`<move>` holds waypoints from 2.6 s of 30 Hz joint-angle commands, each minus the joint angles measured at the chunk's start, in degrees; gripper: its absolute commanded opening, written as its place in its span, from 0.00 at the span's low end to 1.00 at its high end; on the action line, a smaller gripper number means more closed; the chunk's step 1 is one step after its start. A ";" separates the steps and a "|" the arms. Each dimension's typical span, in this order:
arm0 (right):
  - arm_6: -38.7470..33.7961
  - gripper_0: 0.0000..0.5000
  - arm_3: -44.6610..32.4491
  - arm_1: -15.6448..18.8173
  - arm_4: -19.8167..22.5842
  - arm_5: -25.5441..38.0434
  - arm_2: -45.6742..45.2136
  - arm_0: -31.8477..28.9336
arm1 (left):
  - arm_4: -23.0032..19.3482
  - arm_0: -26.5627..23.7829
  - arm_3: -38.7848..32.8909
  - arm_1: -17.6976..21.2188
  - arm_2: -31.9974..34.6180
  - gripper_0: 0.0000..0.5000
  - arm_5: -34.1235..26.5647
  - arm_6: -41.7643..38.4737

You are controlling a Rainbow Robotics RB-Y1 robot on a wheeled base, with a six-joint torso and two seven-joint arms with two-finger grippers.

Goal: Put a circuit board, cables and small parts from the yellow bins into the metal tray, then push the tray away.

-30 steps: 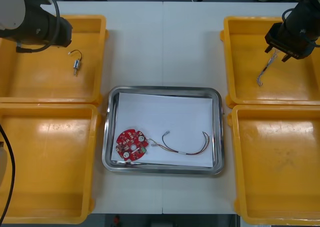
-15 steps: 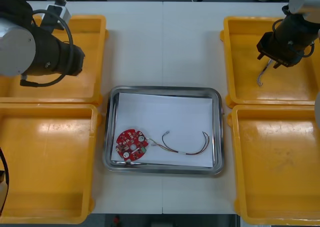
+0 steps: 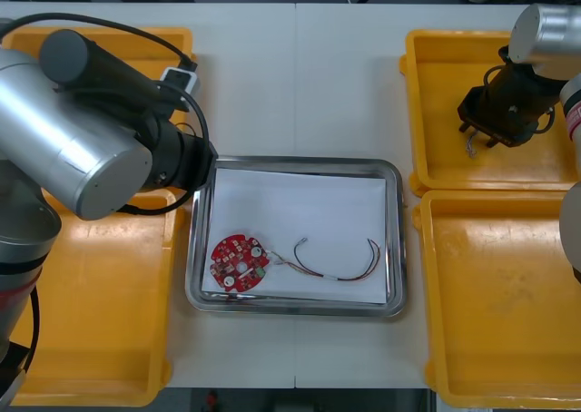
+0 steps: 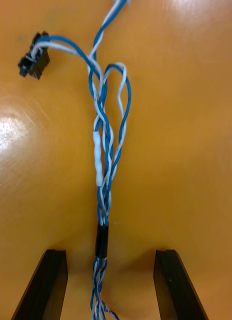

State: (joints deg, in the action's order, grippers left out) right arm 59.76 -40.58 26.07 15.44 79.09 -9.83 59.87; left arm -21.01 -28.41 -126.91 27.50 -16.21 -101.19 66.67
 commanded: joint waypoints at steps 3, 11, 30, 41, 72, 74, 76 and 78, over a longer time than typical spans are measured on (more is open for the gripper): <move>-0.96 1.00 -1.17 -1.46 0.47 -0.61 -1.33 -0.89 | 0.97 -0.06 4.74 -0.96 -6.81 0.00 7.32 -4.71; 0.00 0.02 -1.17 -1.46 0.73 -2.63 -1.24 -2.21 | 1.59 -1.12 10.98 -0.96 -11.74 0.00 12.95 -4.18; 0.35 0.00 -24.20 0.65 -2.87 15.83 -2.56 -7.49 | 2.29 -1.82 17.05 -1.57 -14.90 0.01 17.52 -4.36; 2.20 0.00 -38.00 1.88 -3.84 29.45 -3.70 -9.16 | 3.26 -1.91 15.99 -1.66 -14.55 1.00 16.99 -5.41; 33.40 0.00 -69.82 7.77 25.17 30.91 4.65 -12.32 | -5.27 -5.07 5.09 1.86 13.84 1.00 -3.58 -0.40; 35.42 0.00 -71.66 7.85 27.10 30.91 5.17 -13.29 | -5.97 -5.51 6.32 2.38 15.69 1.00 -3.58 1.27; 38.06 0.00 -74.39 7.94 28.68 30.91 6.84 -13.99 | -6.50 -6.13 7.91 2.91 17.44 1.00 -3.49 3.47; 39.82 0.00 -76.23 7.94 29.21 30.91 8.69 -13.99 | -6.67 -6.57 9.14 3.09 18.59 1.00 -3.05 5.05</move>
State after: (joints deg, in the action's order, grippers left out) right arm 95.93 -112.64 32.00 43.49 109.81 -4.58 46.41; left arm -26.89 -31.97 -118.92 28.30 -0.21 -104.34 66.69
